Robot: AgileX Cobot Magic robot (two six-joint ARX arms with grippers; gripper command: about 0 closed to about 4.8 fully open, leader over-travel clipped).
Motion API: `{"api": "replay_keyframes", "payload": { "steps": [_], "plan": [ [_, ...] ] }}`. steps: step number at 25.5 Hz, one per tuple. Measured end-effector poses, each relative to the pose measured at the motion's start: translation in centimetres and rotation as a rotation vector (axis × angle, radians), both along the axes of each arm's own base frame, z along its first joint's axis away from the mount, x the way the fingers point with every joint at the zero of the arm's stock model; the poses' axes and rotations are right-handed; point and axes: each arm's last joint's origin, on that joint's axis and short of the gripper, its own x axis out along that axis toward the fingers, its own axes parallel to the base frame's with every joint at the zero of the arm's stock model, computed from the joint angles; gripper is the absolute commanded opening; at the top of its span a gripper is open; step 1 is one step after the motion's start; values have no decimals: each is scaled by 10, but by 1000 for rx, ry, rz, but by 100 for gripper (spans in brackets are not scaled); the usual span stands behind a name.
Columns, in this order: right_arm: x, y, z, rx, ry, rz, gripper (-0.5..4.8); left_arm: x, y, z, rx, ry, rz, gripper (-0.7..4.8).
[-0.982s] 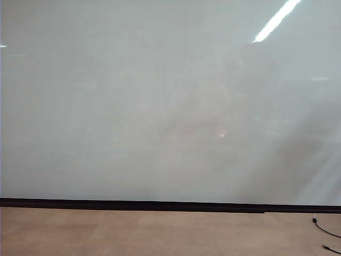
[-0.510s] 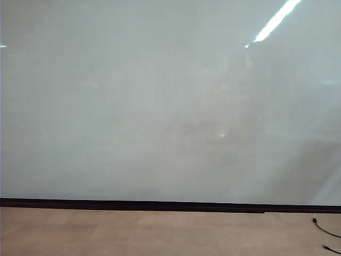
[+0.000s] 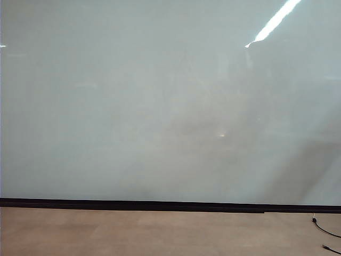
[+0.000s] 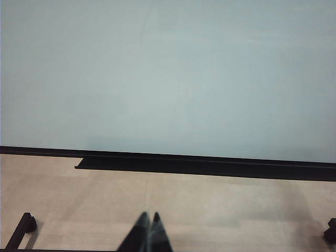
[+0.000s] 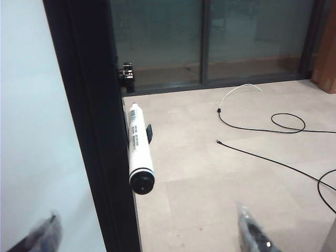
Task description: Pick up the pen on the shelf to the right of the whiteboard and write the letter A.
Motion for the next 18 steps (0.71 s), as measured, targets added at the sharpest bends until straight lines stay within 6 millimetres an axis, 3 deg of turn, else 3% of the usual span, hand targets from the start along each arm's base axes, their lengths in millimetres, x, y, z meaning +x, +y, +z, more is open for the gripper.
{"api": "replay_keyframes", "payload": {
  "steps": [18],
  "plan": [
    [10, -10, 11, -3, -41, 28, 431, 0, 0, 0, 0, 0, 0, -4]
  ]
}}
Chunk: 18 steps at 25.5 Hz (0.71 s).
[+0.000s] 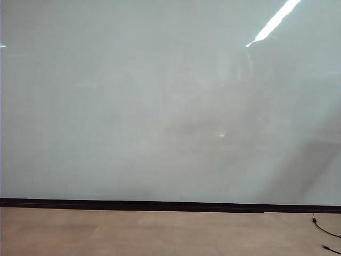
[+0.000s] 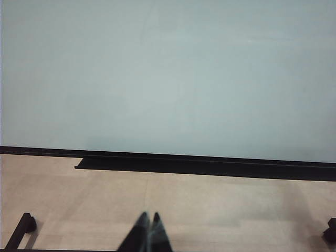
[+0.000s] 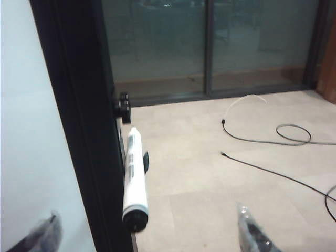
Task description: Pick up the pen on the shelf to the right of the whiteboard and write the letter A.
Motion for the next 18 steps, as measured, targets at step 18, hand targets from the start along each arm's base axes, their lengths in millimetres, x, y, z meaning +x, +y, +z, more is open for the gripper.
{"api": "replay_keyframes", "payload": {
  "steps": [18],
  "plan": [
    [39, -23, -14, -12, -18, 182, 364, 0, 0, 0, 0, 0, 0, -4]
  ]
}}
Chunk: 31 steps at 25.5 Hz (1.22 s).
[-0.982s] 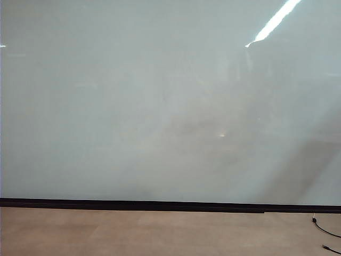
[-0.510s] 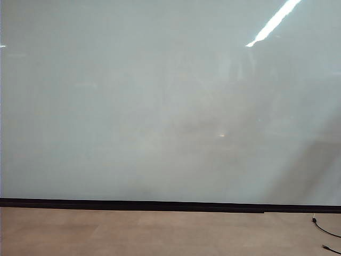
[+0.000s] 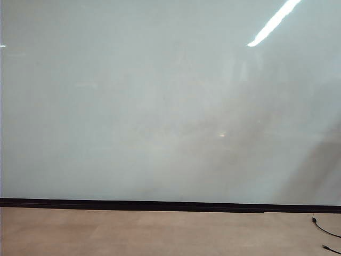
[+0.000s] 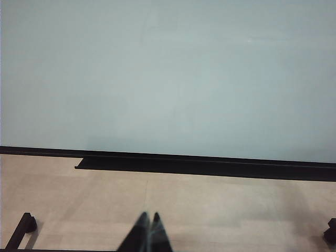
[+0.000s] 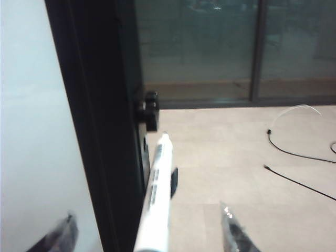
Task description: Pick up the pen on the shelf to the right of the whiteboard and write the letter A.
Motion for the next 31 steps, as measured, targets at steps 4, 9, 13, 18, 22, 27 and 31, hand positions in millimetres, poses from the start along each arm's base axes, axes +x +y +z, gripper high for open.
{"api": "replay_keyframes", "payload": {
  "steps": [4, 9, 13, 18, 22, 27, 31],
  "plan": [
    [9, -4, -3, 4, 1, 40, 364, 0, 0, 0, 0, 0, 0, -4],
    [11, -5, -5, 7, 4, 48, 363, 0, 0, 0, 0, 0, 0, -4],
    [16, -8, -5, 5, 1, 51, 364, 0, 0, 0, 0, 0, 0, -4],
    [22, -12, -8, 11, 1, 57, 363, 0, 0, 0, 0, 0, 0, -5],
    [27, -15, -9, 9, -4, 60, 363, 0, 0, 0, 0, 0, 0, -4],
    [31, -14, -13, 18, 1, 78, 344, 0, 0, 0, 0, 0, 0, -4],
    [32, -14, -12, 15, -2, 86, 302, 0, 0, 0, 0, 0, 0, -5]
  ]
}}
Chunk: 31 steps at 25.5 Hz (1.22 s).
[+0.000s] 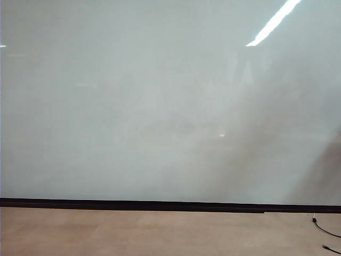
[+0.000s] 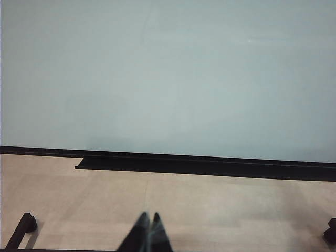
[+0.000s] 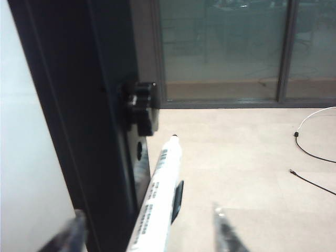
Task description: Pick up the pen on the shelf to the right of the whiteboard and write the letter A.
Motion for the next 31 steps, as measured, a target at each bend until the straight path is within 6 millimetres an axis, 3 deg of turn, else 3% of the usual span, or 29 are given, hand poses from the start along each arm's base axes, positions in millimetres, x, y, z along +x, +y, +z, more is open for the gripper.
{"api": "replay_keyframes", "payload": {
  "steps": [9, 11, 26, 28, 31],
  "plan": [
    [1, 3, 1, -4, -12, 26, 299, 0, 0, 0, 0, 0, 0, -4],
    [2, 4, 1, -4, -11, 32, 269, 0, 0, 0, 0, 0, 0, -5],
    [-1, 5, -2, 7, 1, -20, 267, 0, 0, 0, 0, 0, 0, -5],
    [-1, 5, -2, 7, -1, -31, 238, 0, 0, 0, 0, 0, 0, -4],
    [1, 8, -2, 8, -3, -50, 238, 0, 0, 0, 0, 0, 0, -5]
  ]
}}
